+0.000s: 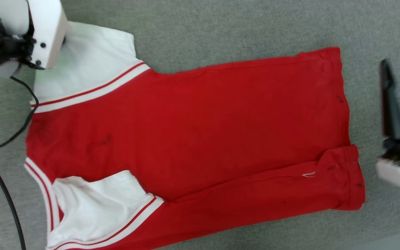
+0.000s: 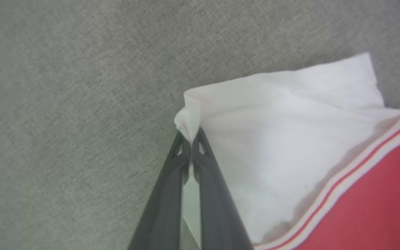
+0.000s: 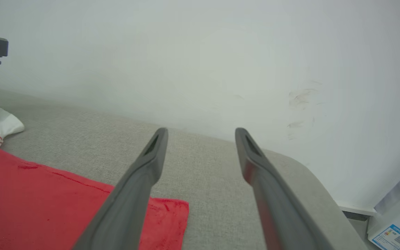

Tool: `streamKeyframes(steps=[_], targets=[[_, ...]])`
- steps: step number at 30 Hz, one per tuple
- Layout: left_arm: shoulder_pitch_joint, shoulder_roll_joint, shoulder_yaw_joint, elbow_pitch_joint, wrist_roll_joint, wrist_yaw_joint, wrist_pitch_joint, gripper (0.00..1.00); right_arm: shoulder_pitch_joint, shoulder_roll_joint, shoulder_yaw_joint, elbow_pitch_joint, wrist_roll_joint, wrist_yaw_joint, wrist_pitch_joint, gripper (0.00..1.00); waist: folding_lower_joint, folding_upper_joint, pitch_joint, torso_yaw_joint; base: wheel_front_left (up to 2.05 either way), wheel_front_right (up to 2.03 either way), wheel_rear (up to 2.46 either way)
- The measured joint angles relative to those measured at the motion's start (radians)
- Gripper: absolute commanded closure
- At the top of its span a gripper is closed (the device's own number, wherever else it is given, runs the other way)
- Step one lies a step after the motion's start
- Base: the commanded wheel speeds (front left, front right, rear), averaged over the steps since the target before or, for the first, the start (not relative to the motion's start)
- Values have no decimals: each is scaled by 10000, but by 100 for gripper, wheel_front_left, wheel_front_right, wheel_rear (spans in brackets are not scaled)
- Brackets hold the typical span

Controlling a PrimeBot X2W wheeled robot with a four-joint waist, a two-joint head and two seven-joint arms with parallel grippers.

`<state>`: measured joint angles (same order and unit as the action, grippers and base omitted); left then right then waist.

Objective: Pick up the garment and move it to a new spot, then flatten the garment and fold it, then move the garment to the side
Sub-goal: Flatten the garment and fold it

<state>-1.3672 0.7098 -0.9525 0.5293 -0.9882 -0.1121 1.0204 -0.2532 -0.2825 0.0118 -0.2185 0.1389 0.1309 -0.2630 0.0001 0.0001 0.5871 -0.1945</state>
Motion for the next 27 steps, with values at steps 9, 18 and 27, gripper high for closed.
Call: streamKeyframes(steps=[9, 18, 27], targets=[[379, -50, -134, -594, -341, -140, -867, 100, -1565, -2157, -159, 562, 556, 0, 1461, 0, 0, 0, -907, 497, 0, 0, 0], [874, -12, -600, -1985, -548, -169, -1576, 100, -3375, -5068, 2460, 1260, 3398, 0, 7081, 0, 0, 0, -1470, 1140, 0, 0, 0], [776, -127, -965, -2729, -593, -171, -1935, 100, -5251, -6343, 5078, 2232, 6199, 0, 11221, 0, 0, 0, -1335, 1674, 0, 0, 0]])
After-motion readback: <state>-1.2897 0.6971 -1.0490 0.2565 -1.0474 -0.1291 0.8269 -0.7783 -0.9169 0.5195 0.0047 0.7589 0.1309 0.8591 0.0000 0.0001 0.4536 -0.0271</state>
